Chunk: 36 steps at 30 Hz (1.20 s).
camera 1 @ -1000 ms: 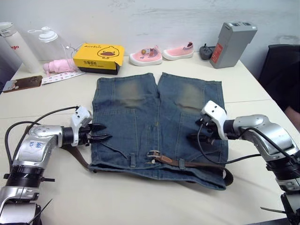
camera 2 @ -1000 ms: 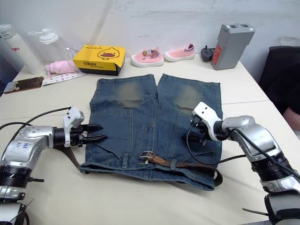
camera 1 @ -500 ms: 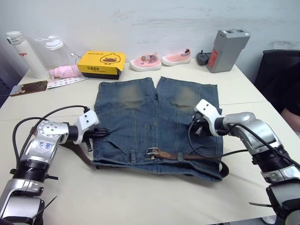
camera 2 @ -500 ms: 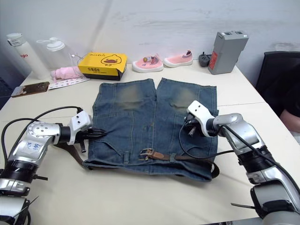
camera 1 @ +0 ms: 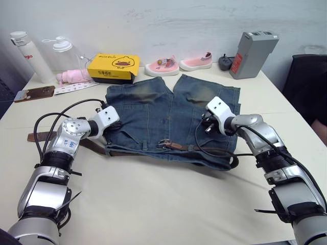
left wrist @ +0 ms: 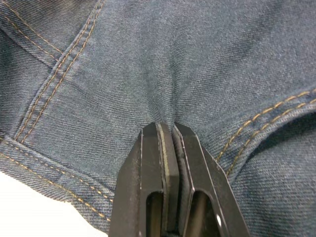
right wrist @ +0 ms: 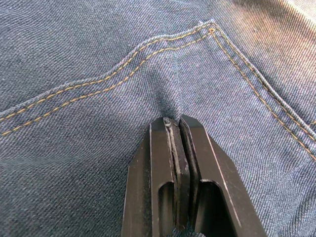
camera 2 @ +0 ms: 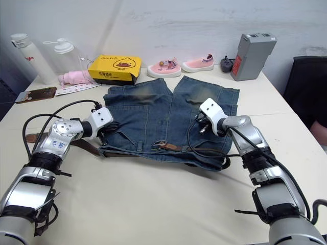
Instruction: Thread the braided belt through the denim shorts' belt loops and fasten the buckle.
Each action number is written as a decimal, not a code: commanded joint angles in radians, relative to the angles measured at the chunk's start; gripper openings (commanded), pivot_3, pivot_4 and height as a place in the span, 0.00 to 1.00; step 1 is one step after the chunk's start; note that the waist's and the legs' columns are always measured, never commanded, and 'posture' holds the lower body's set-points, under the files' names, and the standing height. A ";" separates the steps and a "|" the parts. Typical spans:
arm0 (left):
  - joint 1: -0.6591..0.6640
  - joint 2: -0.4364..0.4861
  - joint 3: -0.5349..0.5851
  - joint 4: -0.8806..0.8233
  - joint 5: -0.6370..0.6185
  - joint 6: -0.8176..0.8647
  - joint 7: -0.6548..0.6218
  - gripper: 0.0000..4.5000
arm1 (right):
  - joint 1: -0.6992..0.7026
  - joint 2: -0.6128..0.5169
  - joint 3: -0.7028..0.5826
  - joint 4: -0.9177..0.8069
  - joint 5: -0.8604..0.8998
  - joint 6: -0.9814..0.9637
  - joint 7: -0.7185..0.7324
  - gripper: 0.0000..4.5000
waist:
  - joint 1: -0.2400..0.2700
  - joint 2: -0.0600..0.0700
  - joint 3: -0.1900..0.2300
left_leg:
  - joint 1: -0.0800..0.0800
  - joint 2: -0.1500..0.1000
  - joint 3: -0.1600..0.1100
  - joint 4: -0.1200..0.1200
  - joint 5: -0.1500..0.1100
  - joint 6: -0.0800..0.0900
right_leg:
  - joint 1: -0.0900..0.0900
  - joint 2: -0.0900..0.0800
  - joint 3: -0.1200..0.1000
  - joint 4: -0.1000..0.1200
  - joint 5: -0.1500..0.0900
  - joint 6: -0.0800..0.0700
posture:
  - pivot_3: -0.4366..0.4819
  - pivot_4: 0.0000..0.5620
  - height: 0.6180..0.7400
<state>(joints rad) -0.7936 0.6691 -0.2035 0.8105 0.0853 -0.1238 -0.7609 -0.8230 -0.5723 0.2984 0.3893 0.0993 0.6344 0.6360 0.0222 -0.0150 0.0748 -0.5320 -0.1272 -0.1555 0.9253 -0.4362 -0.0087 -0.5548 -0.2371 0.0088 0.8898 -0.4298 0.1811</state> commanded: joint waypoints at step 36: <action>0.307 -0.137 0.928 -0.897 -0.273 1.358 0.623 0.99 | 0.406 -0.065 -0.230 -0.958 0.537 0.223 0.194 1.00 | 0.003 -0.009 0.025 | 0.002 0.001 -0.004 -0.016 0.007 -0.010 | 0.004 0.000 0.000 -0.025 0.003 0.005 | 0.48 0.27 0.05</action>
<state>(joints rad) -0.4354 0.5389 0.6686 -0.1653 -0.1854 1.2643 -0.1805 -0.4200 -0.6369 0.0559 -0.5141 0.6489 0.8899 0.8541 0.0253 -0.0243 0.1002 -0.5298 -0.1257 -0.1591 0.9097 -0.4289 -0.0187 -0.5506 -0.2370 0.0091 0.8650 -0.4269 0.1861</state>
